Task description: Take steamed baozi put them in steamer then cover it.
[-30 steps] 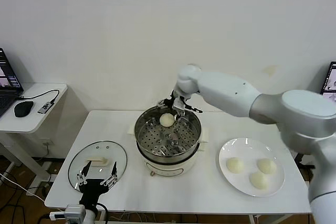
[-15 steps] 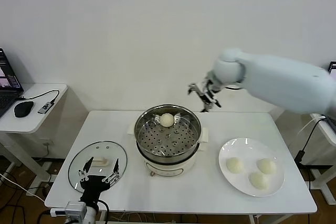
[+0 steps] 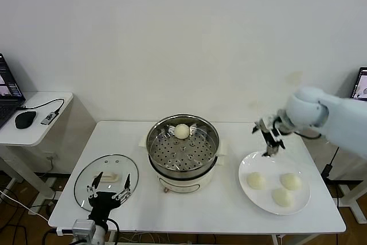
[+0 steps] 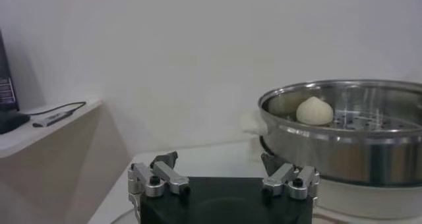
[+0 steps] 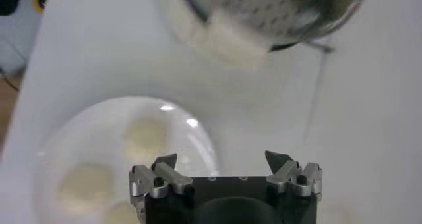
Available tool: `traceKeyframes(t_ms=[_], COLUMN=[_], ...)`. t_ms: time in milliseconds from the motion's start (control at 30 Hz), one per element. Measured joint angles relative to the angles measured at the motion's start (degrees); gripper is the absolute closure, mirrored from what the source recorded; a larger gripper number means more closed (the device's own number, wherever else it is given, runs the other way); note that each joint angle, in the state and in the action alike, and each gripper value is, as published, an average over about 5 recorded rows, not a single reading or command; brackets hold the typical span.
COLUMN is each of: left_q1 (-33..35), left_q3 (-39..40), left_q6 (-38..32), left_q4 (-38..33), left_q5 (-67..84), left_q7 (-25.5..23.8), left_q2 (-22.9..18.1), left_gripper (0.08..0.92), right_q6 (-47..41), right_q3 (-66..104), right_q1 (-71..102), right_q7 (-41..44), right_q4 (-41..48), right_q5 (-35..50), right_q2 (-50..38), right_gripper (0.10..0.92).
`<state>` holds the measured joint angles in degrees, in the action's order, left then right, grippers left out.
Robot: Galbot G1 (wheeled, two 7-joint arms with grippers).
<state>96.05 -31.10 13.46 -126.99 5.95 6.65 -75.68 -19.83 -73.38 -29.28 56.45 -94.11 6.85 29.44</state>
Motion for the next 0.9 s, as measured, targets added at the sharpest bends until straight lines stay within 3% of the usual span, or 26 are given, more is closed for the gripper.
traceKeyframes(t_ms=[400, 900], left_q1=[-0.4, -0.4], left_q3=[-0.5, -0.6], left_q6=[0.0, -0.1], left_q4=[1.2, 1.7], left_q5=[-0.1, -0.3], left_q7=[-0.1, -0.1], left_q2=[-0.1, 0.1], left_gripper=[0.177, 0.177], right_q6=[-0.9, 1.1], right_q3=[9.7, 18.3], right_q1=[15.8, 29.1], right_q7=[0.1, -1.6], right_q4=[1.2, 8.2], right_q5=[-6.0, -11.2], right_q2=[-2.4, 1.7], right_gripper=[0.203, 0.203])
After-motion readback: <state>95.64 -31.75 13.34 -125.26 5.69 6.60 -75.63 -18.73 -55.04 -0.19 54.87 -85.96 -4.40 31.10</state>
